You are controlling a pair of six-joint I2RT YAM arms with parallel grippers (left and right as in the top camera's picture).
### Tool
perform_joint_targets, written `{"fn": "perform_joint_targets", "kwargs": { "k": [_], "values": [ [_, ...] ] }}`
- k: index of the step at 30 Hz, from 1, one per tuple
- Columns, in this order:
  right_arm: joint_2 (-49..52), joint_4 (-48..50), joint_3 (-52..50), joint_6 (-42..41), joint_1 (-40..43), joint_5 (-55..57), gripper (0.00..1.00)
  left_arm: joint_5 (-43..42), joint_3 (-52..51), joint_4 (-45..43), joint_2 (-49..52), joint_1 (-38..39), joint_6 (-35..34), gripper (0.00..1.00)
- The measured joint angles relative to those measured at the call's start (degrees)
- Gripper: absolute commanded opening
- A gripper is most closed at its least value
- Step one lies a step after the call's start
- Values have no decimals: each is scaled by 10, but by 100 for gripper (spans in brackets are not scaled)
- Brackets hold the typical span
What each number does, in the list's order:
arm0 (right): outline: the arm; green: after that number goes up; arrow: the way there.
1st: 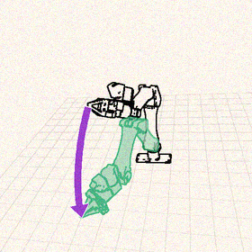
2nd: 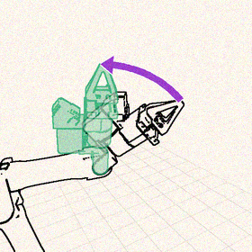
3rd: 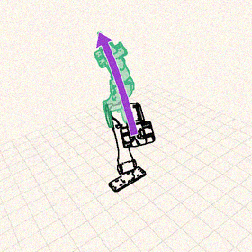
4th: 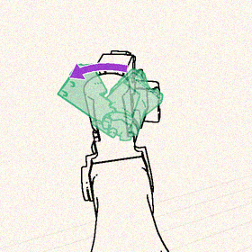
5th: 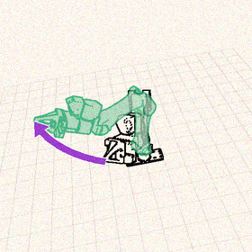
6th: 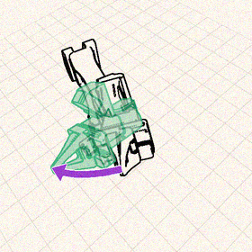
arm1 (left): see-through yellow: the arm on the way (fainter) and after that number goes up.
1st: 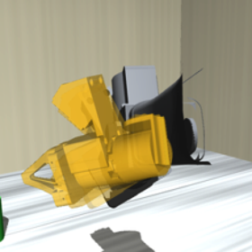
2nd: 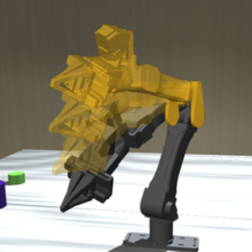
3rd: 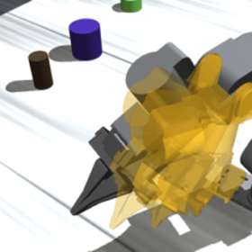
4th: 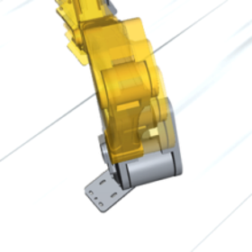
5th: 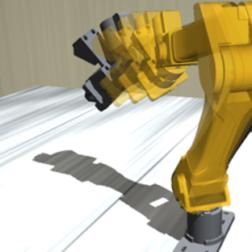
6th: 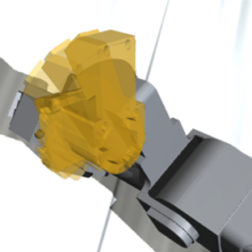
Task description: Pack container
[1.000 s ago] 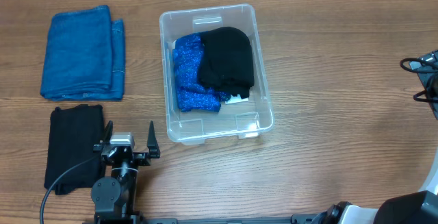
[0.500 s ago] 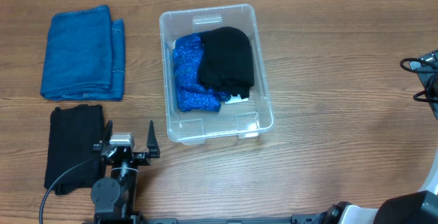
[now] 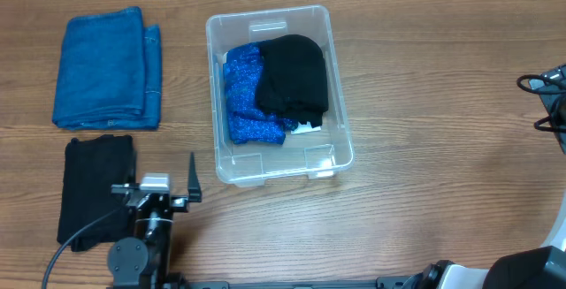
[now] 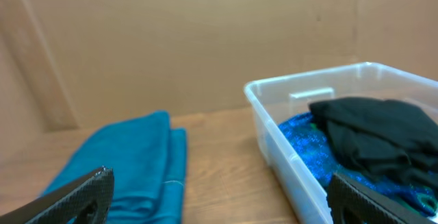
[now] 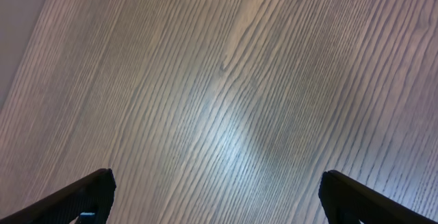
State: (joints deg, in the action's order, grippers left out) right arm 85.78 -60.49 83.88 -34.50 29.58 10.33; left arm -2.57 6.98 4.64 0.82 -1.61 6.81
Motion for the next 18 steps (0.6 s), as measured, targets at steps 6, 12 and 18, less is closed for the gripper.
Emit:
{"fn": "perform_joint_targets", "kwargs": {
  "k": [6,12,18],
  "values": [
    [0,0,0,0,0,0,100,39,127,77,58,-2,24,100],
    [0,1,0,0,0,0,100,50,288,167,238,-12,33,100],
    [0,0,-1,0,0,0,100,39,451,284,454,-15,58,100]
  ]
}}
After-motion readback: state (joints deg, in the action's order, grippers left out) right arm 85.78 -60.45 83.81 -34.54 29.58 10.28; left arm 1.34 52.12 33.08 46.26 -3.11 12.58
